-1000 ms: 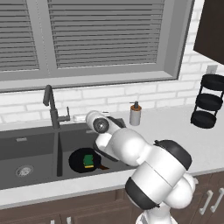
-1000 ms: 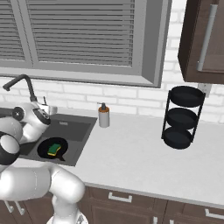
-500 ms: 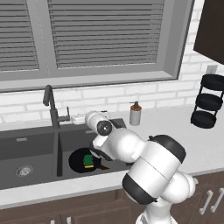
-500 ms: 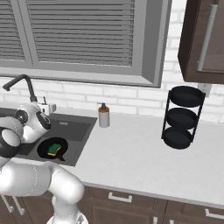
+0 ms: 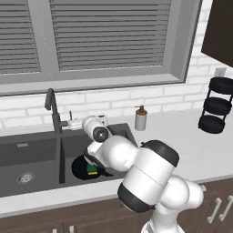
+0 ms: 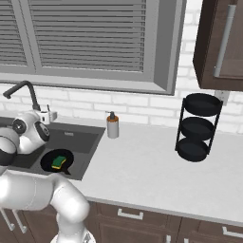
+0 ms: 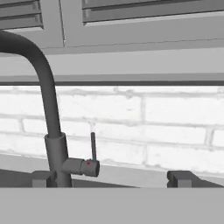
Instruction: Pick the pan and sponge and place them into the sink. Then turn on the water.
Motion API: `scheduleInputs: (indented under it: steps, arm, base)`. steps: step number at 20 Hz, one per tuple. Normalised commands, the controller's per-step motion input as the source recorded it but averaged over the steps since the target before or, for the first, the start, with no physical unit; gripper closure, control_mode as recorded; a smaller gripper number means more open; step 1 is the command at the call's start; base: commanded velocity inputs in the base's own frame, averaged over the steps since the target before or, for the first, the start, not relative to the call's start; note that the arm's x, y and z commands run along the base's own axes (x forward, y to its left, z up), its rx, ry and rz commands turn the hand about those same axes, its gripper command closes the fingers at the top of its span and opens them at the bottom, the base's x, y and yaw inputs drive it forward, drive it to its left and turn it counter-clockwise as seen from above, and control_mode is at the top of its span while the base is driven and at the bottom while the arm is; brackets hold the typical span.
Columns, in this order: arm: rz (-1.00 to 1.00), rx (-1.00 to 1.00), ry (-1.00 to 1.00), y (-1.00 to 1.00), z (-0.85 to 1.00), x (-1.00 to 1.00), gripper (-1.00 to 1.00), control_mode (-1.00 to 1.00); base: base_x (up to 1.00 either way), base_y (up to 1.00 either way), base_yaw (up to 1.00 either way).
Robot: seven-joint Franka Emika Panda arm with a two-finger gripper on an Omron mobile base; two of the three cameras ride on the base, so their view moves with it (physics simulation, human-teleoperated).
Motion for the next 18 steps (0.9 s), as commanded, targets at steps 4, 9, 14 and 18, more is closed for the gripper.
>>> scheduleInputs:
  steps: [4, 9, 14, 18]
  arm:
    - [0.0, 0.0, 0.0, 0.03, -0.12, 0.07, -1.0, -1.0]
    - [0.0, 0.0, 0.0, 0.0, -0.12, 0.07, -1.0, -1.0]
    - [0.0, 0.0, -0.04, 0.0, -0.02, 0.25, -1.0, -1.0]
    - [0.01, 0.0, -0.06, 0.0, -0.02, 0.31, -1.0, -1.0]
  base:
    - [0.0, 0.0, 0.0]
    - [0.0, 0.0, 0.0]
    - [0.0, 0.0, 0.0]
    - [0.0, 0.0, 0.0]
